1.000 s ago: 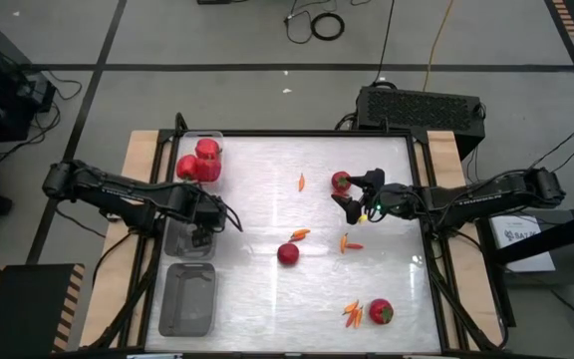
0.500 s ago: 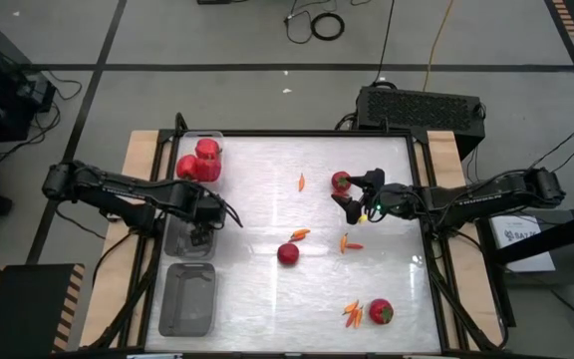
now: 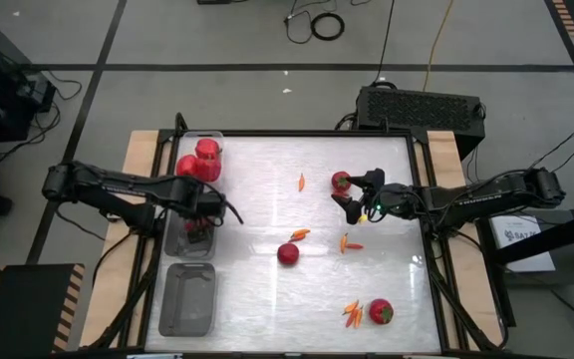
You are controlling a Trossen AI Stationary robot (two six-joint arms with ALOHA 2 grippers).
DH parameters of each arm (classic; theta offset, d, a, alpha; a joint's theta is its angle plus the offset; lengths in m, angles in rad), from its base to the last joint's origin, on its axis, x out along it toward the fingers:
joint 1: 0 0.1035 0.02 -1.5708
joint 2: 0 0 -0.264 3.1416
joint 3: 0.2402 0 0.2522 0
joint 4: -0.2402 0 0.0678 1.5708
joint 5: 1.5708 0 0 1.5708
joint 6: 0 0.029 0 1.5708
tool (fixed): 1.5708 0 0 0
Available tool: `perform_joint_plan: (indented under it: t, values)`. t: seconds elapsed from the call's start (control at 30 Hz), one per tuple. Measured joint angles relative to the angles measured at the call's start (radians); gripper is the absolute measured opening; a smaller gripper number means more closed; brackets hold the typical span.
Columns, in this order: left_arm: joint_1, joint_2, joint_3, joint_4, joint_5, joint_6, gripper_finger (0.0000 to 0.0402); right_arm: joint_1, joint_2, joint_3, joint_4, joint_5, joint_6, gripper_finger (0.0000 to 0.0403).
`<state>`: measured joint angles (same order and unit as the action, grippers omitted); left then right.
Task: Sort produce into baskets
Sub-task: Put the top center tomato into the top black transparent bin, then put the center tomato into the top black transparent bin
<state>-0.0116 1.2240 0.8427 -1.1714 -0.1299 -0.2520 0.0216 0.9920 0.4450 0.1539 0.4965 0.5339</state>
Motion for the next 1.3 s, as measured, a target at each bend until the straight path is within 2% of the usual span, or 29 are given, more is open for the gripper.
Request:
perform_joint_plan:
  t: [0.17, 0.27, 0.43, 0.6, 0.73, 0.9, 1.03, 1.3]
  values:
    - [-0.004, 0.000, 0.114, -0.017, 0.031, 0.025, 0.0398, 0.000, 0.000, 0.000, 0.007, 0.000, 0.000, 0.0393]
    - [-0.016, 0.000, 0.177, 0.051, 0.053, 0.048, 0.0397, 0.000, 0.000, 0.000, 0.020, 0.000, 0.000, 0.0393]
    - [-0.059, 0.010, 0.174, 0.388, 0.112, 0.158, 0.0397, 0.000, 0.000, 0.000, 0.039, 0.000, 0.000, 0.0393]
    - [-0.122, 0.121, 0.160, 0.698, 0.173, 0.253, 0.0397, 0.000, 0.000, 0.000, 0.048, 0.000, 0.010, 0.0393]
    - [-0.183, 0.230, 0.160, 0.850, 0.180, 0.337, 0.0397, 0.000, 0.000, 0.000, 0.048, -0.005, 0.047, 0.0393]
    - [-0.224, 0.361, 0.160, 1.026, 0.181, 0.366, 0.0397, 0.000, 0.000, 0.000, 0.050, -0.006, 0.053, 0.0393]
    - [-0.227, 0.438, 0.160, 1.096, 0.174, 0.390, 0.0397, 0.000, 0.000, 0.000, 0.059, -0.007, 0.051, 0.0393]
    - [-0.194, 0.504, 0.160, 1.113, 0.158, 0.415, 0.0397, 0.000, 0.000, 0.000, 0.060, -0.008, 0.052, 0.0393]
